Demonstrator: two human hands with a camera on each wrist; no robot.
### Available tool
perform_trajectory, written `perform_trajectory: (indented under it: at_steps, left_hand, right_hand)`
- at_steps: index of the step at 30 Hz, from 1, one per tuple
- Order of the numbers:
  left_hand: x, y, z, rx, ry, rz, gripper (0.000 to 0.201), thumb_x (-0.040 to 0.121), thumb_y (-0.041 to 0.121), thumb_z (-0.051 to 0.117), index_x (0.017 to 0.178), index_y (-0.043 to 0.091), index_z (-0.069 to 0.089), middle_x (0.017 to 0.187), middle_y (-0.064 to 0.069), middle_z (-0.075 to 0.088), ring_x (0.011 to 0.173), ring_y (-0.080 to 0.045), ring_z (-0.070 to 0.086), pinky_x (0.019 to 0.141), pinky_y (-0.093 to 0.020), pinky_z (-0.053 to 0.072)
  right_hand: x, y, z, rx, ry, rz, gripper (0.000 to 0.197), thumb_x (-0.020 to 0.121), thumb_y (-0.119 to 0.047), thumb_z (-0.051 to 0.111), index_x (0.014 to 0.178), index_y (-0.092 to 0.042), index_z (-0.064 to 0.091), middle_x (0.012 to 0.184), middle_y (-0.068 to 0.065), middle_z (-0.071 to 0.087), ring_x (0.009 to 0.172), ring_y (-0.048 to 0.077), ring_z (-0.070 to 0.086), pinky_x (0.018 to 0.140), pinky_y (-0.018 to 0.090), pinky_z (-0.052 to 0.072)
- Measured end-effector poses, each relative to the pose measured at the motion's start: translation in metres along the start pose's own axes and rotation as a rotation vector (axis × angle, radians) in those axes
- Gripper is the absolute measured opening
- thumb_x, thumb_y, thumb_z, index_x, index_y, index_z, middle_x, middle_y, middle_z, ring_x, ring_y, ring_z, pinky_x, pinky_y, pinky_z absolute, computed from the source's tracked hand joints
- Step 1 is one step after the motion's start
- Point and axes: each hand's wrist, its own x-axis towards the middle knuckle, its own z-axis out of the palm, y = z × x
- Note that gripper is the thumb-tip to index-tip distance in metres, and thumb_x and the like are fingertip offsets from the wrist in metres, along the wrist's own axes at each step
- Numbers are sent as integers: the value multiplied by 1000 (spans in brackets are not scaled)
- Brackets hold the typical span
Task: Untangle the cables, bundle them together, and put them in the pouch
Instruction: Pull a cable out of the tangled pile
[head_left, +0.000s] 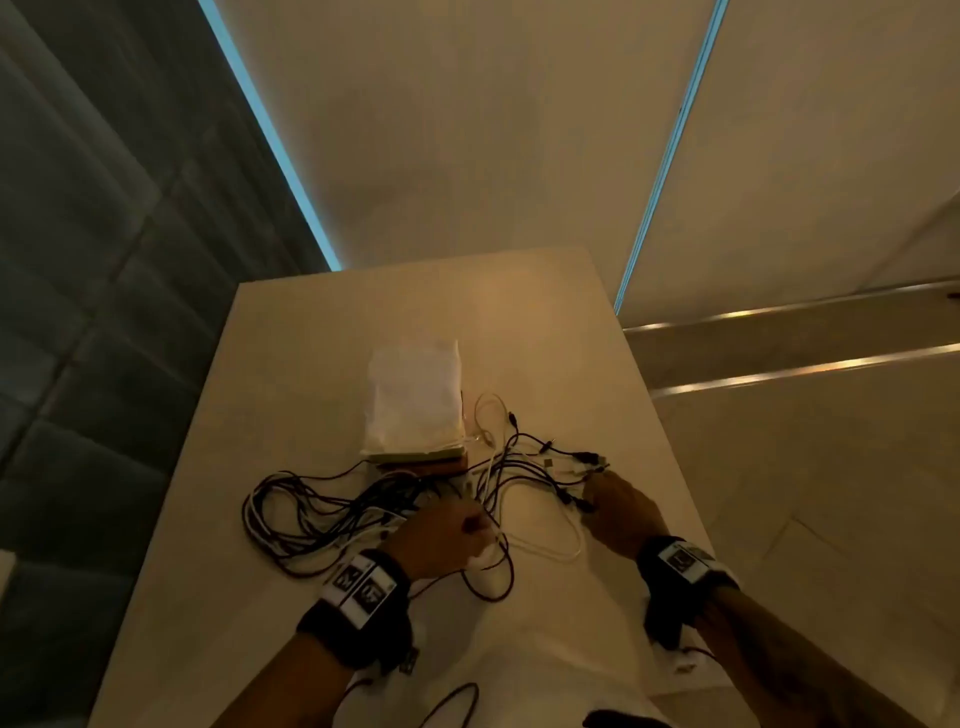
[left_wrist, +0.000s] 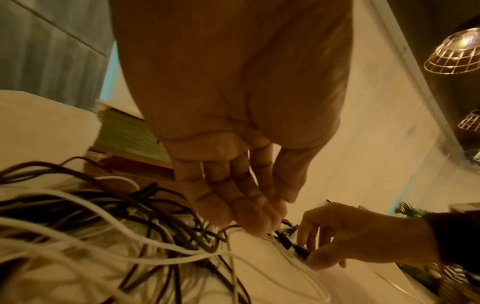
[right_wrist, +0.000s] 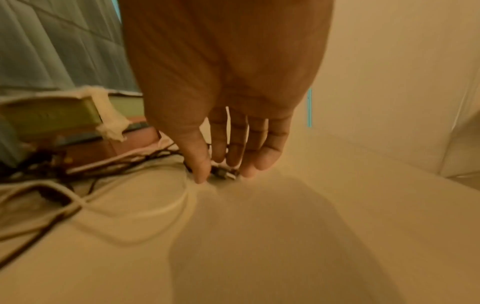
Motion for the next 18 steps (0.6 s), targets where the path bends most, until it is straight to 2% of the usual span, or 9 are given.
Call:
perform_trajectory:
  at_steps: [3,5,7,10,13,15,18]
  left_hand:
    - [18,10,3,19,47,34,14,89,28,60,88,15,66,85,-1,68,81,-17,64,78,-37,55]
    - [27,20,5,44,75,75,16,88,31,60,89,17,67,88,-2,69,83,-17,64,79,-37,54]
    - [36,27,7,38,116,113,17,89,28,59,94,14,69,93,-3,69,84,-17,64,79,-35,54]
    - [45,38,5,32,264,178,21,92,25,58,109,15,67,106,-3,63,89,-15,59,79,-29,50]
    - [51,48,-4,0,346,229,31,93,26,57,122,16,63,109,-5,60,95,-18,59,84,-32,49]
    - [53,52,-12,1,362,260,29,94,29,56,116,15,66,103,-7,62,91,-21,61,80,-35,50]
    - [50,53,-23,-30,455,350,22,94,30,55,92,15,71,84,-8,63,75,-22,60,70,-37,48]
  right_hand:
    - [1,-1,2,-43,3,-1,7,91,-20,51,94,-20,45,114,3,54,93,25,55,66,32,36]
    - [0,-2,-4,-80,-45,-20,3,91,-20,47,93,-19,46,112,4,56,93,26,56,66,31,36]
    - [-1,-7,-20,-107,-76,-62,8,91,-22,47,96,-17,49,106,4,57,88,25,57,65,30,36]
    - [0,-21,-56,-56,-19,-186,11,93,-25,49,97,-16,54,92,4,62,79,23,59,62,30,42]
    - [2,-45,-95,106,93,-369,11,92,-22,58,95,-12,63,85,1,67,74,16,62,68,29,53]
    - [3,-64,-115,216,163,-490,6,88,-16,64,90,-11,67,79,-1,67,68,13,61,66,26,52]
    - [4,-91,-134,360,258,-576,2,87,-14,67,85,-14,66,74,-5,64,64,6,58,63,18,47]
